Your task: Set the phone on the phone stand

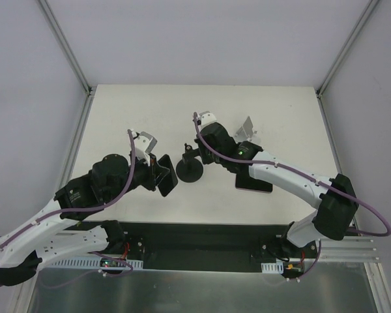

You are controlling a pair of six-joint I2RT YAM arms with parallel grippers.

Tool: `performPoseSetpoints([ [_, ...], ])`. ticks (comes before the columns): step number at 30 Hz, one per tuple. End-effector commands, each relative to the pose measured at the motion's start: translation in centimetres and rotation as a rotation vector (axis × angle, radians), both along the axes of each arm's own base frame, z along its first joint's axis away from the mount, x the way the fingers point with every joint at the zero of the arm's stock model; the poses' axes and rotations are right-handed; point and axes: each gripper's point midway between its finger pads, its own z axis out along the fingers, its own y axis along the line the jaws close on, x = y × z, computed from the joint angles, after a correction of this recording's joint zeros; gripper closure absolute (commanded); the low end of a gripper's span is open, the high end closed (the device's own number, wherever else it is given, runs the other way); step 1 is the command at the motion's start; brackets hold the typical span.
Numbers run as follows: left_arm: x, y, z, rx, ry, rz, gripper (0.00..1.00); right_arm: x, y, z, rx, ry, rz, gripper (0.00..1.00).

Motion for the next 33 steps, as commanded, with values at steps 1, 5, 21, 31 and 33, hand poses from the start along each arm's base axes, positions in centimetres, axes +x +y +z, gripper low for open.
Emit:
performPoseSetpoints([
  [1,-0.6,-1.4,1.8,-0.051,-0.039,-0.089,1.00,0.4,1.5,1.5,0.043,-0.028,0.028,0.99],
  [5,0.2,-1.9,1.4,-0.070,-0.053,-0.065,1.00,-0.6,1.5,0.8,0.015,0.007,0.063,0.99],
  [21,-0.9,-1.4,3.0,-0.160,-0.130,-0.112,1.00,-1.9,1.8,4.1,0.067,-0.094,0.238,0.99],
  [31,-2.1,-2.0,4.5,-0.133,-0.161,-0.214,1.00,-2.9,1.9,2.7,0.090,-0.057,0.273,0.99],
  [33,-2.2,-3.5,4.6,-0.128,-0.153,-0.272,1.00,-3.0,1.9,2.6,0.091,-0.054,0.278,0.99],
])
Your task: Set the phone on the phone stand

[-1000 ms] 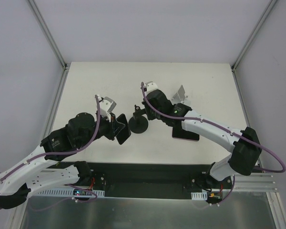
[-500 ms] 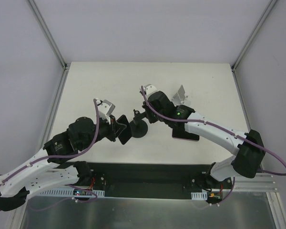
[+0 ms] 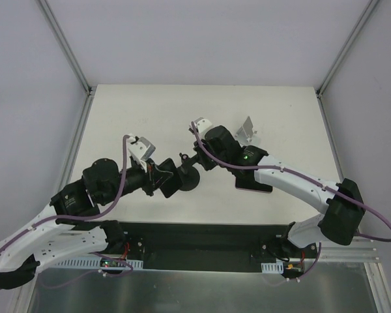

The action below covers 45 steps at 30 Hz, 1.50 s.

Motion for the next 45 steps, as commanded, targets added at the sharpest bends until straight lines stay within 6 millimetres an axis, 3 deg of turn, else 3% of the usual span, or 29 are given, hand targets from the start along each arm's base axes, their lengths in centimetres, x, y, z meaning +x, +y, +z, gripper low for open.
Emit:
performPoseSetpoints([
  [1,-0.3,-2.9,3.9,-0.064,-0.076,-0.130,1.00,-0.6,1.1,2.4,0.091,-0.031,0.050,0.99],
  [5,0.3,-5.5,4.8,-0.076,-0.162,-0.214,1.00,-0.5,1.4,2.0,0.052,-0.014,0.076,0.99],
  [9,0.6,-7.9,4.5,-0.063,-0.224,-0.308,1.00,-1.1,1.9,1.8,0.055,0.038,0.128,0.99],
  [16,0.1,-9.4,5.8,-0.173,-0.328,-0.432,1.00,-2.0,2.1,2.4,0.150,0.057,0.215,0.99],
  [24,0.2,-10.3,3.1,-0.190,-0.297,-0.594,1.00,-2.2,1.1,2.2,0.155,0.060,0.287,0.99],
  [35,2.5,-11.3,-1.5,-0.035,-0.273,-0.690,1.00,-2.6,0.9,2.3,0.179,0.063,0.332,0.99],
  [40,3.8,-10.8,-2.3,-0.011,-0.269,-0.665,1.00,-2.9,1.1,2.2,0.193,0.061,0.350,0.99],
  [45,4.0,-11.1,-2.6,-0.020,-0.251,-0.712,1.00,-3.5,1.1,1.9,0.196,0.073,0.381,0.99],
])
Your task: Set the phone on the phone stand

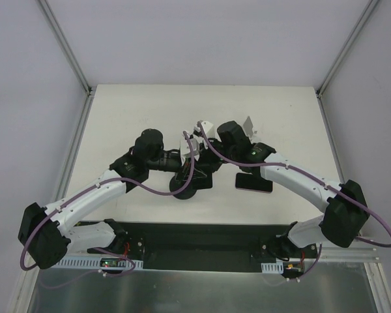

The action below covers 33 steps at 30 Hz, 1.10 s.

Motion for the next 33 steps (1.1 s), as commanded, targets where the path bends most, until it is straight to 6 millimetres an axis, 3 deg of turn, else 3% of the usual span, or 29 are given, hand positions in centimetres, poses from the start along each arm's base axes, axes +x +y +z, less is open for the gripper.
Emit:
performPoseSetpoints([
  [1,0.6,-0.8,3.5,-0.083,-0.106,-0.079,1.00,-1.6,0.8,2.6,0.092,-0.026,0.094,0.99],
  [9,0.3,-1.2,3.3,-0.085,-0.052,-0.147,1.00,-2.1,1.0,2.7,0.111,-0.022,0.130,0.99],
  [33,3.4,-0.7,0.6,0.001,-0.037,-0.091,1.00,-3.4,1.0,2.7,0.136,-0.019,0.205,0.99],
])
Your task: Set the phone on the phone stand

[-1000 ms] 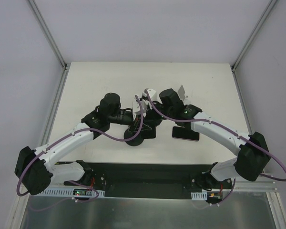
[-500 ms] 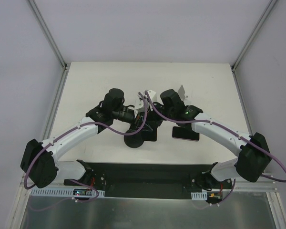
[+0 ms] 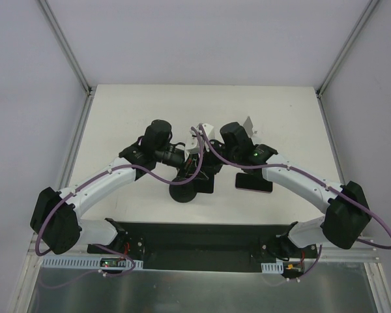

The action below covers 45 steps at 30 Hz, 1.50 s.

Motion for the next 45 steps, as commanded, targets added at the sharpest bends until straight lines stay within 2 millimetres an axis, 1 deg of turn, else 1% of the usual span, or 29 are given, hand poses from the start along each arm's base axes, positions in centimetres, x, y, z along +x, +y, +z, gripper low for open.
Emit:
performPoseSetpoints([
  [1,3.6,0.1,1.5,-0.018,-0.125,0.094,1.00,-2.3,0.8,2.8,0.098,-0.011,0.106,0.99],
  [9,4.0,0.4,1.3,-0.001,-0.122,0.115,1.00,-2.6,0.5,2.5,0.088,-0.014,0.116,0.99],
  [10,4.1,0.4,1.5,-0.006,-0.119,0.111,1.00,-2.7,0.4,2.3,0.080,-0.017,0.121,0.99],
  [11,3.6,0.2,1.9,-0.019,-0.109,0.083,1.00,-2.8,0.2,2.1,0.072,-0.014,0.124,0.99],
  [12,3.6,0.1,2.2,-0.026,-0.111,0.075,1.00,-2.8,0.1,2.0,0.065,-0.015,0.126,0.99],
  [14,3.5,0.2,2.0,-0.003,-0.085,0.067,1.00,-2.7,-0.3,1.7,0.049,-0.028,0.121,0.99],
  [22,3.2,1.2,1.4,0.022,-0.097,0.078,1.00,-2.5,-1.1,1.5,0.039,-0.050,0.110,0.99],
  [27,2.7,2.0,1.5,0.023,-0.093,0.063,1.00,-2.4,-1.5,1.8,0.059,-0.059,0.117,0.99],
  [31,2.4,2.0,1.1,0.026,-0.080,0.046,1.00,-2.3,-1.5,2.5,0.102,-0.055,0.133,0.99],
  [33,2.5,2.0,0.9,0.029,-0.077,0.049,1.00,-2.3,-1.3,2.7,0.110,-0.043,0.144,0.99],
  [35,3.1,1.9,0.8,0.026,-0.097,0.080,1.00,-2.5,-1.0,2.3,0.111,-0.017,0.157,1.00],
  [38,3.4,2.1,0.5,0.040,-0.107,0.111,1.00,-1.8,-1.3,1.6,0.084,-0.014,0.114,0.99],
  [41,4.9,2.8,0.1,0.087,-0.104,0.231,1.00,0.0,-2.0,1.5,0.058,-0.043,-0.007,1.00],
  [42,6.4,3.5,0.1,0.124,-0.109,0.358,1.00,0.5,-2.1,1.6,0.056,-0.050,-0.043,1.00],
  [43,7.1,3.9,-0.5,0.165,-0.123,0.439,1.00,1.6,-2.5,1.7,0.056,-0.084,-0.110,0.99],
  [44,7.7,4.3,-0.7,0.193,-0.137,0.512,1.00,1.8,-2.5,1.8,0.070,-0.075,-0.147,1.00],
  [45,9.3,5.9,-0.6,0.235,-0.171,0.672,1.00,2.3,-2.7,1.9,0.074,-0.086,-0.191,0.99],
])
